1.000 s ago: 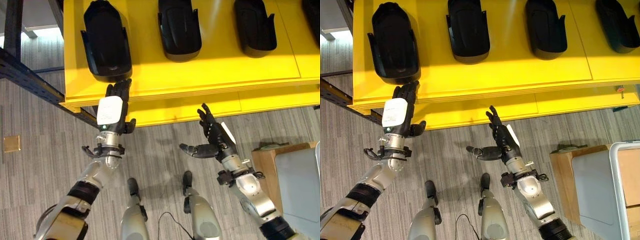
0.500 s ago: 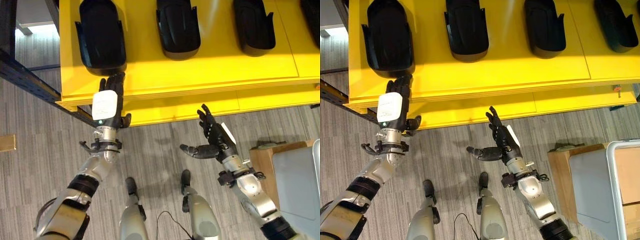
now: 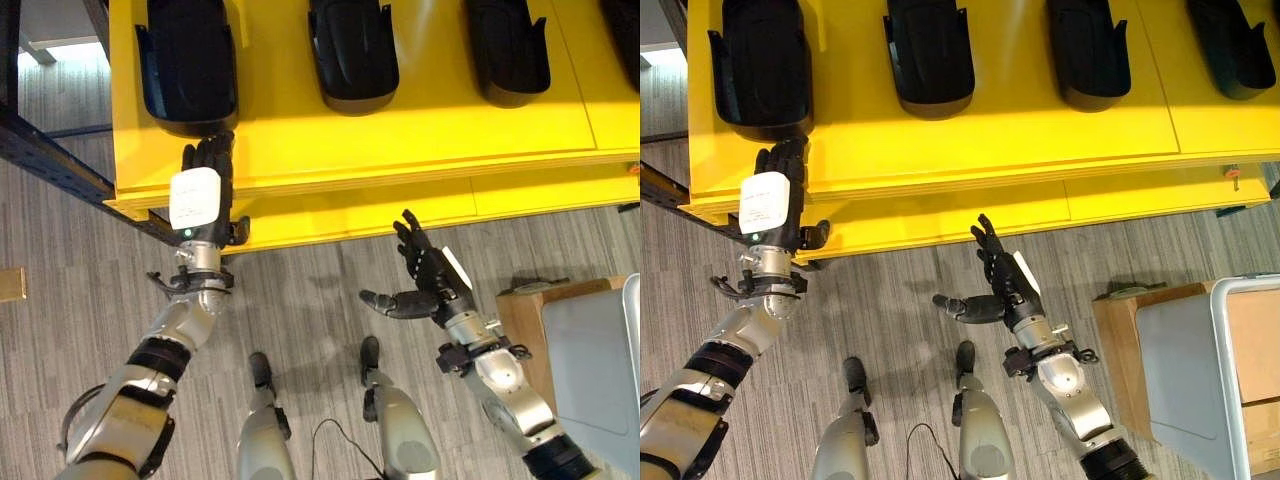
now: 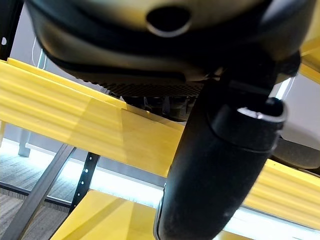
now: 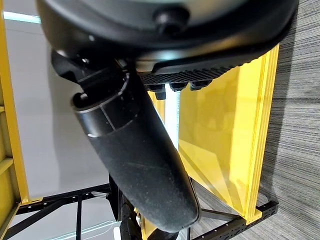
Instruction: Move parts from the plastic box to the shelf.
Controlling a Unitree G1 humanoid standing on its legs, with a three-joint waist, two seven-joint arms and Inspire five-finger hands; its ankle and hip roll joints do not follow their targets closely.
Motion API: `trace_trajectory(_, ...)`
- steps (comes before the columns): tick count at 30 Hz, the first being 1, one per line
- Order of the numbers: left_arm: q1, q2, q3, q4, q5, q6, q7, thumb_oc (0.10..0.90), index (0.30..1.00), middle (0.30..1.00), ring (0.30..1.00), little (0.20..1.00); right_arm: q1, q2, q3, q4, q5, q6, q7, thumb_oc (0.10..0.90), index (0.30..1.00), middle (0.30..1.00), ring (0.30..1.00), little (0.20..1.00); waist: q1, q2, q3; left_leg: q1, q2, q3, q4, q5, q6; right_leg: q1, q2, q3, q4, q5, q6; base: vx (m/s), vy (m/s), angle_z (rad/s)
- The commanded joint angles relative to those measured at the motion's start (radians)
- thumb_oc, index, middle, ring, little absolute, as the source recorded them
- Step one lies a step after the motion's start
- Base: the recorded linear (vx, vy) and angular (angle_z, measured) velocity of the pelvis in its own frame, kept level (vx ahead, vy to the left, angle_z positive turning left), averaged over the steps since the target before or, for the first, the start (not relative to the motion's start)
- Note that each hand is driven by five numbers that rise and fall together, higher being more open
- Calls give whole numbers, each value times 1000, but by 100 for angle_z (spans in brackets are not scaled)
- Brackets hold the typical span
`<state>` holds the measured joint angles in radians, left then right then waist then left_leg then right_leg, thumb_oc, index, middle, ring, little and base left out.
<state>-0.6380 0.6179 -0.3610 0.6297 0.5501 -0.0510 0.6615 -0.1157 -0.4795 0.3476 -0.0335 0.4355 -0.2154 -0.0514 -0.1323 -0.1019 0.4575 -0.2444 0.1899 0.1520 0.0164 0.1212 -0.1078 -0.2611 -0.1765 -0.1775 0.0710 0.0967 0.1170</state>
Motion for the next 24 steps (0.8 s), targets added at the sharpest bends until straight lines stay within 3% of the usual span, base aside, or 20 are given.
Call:
trace_trajectory(1, -64, 76, 22, 56, -74, 0, 16, 900, 1000, 1000, 1000, 1000, -7, -33, -36, -156, 23, -125, 13, 900, 1000, 1000, 1000, 1000, 3, -32, -52, -40, 62, -49, 132, -65, -38, -38, -107, 26, 96, -6, 99, 0, 0, 0)
trace_trajectory(24, -107, 79, -10, 52, -71, -17, -3, 900, 1000, 1000, 1000, 1000, 18, -50, -53, -163, 20, -127, 19, 900, 1000, 1000, 1000, 1000, -12, -29, -67, -66, 54, -57, 164, -81, -36, -61, -111, 37, 117, -12, 99, 0, 0, 0)
